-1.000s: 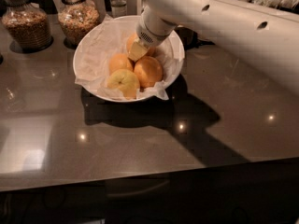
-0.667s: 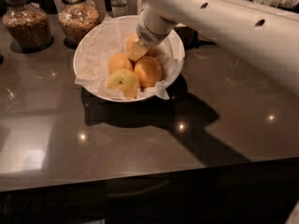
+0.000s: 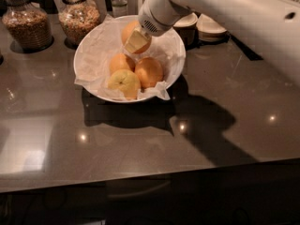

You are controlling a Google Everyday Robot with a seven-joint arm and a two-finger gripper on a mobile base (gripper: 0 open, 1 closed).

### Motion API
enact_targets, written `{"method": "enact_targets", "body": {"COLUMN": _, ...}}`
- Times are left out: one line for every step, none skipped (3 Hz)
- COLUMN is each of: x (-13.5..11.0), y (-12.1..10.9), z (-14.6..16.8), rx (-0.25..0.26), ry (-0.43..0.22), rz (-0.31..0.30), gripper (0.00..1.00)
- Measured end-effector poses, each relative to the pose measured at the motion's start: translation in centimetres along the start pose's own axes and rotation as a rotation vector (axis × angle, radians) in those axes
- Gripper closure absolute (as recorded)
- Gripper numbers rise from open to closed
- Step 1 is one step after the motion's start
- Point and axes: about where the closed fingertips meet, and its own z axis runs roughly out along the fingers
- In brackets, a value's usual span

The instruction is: Pick orange from white bowl

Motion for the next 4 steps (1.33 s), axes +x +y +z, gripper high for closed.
{"method": "enact_targets", "body": {"x": -3.2, "y": 1.7, "z": -5.1, "rx": -0.041, "ry": -0.2, "rz": -0.032, "gripper": 1.0}}
{"method": "enact_targets", "body": {"x": -4.8, "y": 4.7, "z": -9.7, "rx": -0.118, "ry": -0.355, "rz": -0.067, "gripper": 1.0}}
{"method": "enact_targets", "body": {"x": -6.7, "y": 10.4, "z": -14.8, "rx": -0.192, "ry": -0.48, "rz": -0.142, "gripper": 1.0}}
{"method": "enact_targets", "body": {"x": -8.2, "y": 18.8, "z": -18.5, "rx": -0.28, "ry": -0.557, "rz": -0.243, "gripper": 1.0}}
